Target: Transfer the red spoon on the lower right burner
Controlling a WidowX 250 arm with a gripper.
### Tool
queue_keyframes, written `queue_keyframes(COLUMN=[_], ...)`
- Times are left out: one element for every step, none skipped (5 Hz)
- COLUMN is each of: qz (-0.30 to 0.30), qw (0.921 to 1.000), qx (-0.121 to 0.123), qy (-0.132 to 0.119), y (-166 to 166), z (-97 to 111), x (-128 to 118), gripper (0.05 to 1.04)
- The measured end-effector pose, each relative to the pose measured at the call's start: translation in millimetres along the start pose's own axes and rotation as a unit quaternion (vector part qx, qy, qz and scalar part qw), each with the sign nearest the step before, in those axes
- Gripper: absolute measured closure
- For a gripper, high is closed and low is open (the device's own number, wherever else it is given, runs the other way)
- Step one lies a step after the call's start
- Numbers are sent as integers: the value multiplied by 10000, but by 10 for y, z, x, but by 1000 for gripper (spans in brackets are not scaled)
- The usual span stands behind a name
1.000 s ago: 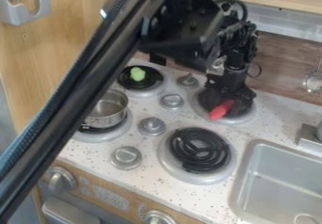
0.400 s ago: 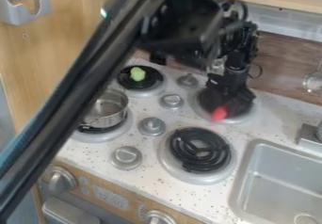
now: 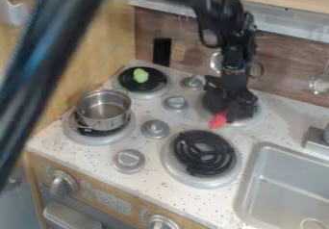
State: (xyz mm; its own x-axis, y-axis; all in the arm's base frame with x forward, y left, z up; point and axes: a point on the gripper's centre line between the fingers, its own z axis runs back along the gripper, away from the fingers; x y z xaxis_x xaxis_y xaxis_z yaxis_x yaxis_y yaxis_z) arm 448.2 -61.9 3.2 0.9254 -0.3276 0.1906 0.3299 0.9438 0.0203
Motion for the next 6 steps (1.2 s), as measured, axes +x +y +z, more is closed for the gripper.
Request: queue_keyframes(qz=[-105,-118,-74,12,101,190], qw=[9999,9995,9985,9976,9968,9962], qx=[7,78,81,85,152,162], qy=[96,277,536,691,779,832], y=[-46,-62,-67,-69,-49,-49], z=[54,18,-102,-166,-162,-159], x=[-257,-507,-739,-881,-909,-926], gripper=[725,724,724,724,724,669])
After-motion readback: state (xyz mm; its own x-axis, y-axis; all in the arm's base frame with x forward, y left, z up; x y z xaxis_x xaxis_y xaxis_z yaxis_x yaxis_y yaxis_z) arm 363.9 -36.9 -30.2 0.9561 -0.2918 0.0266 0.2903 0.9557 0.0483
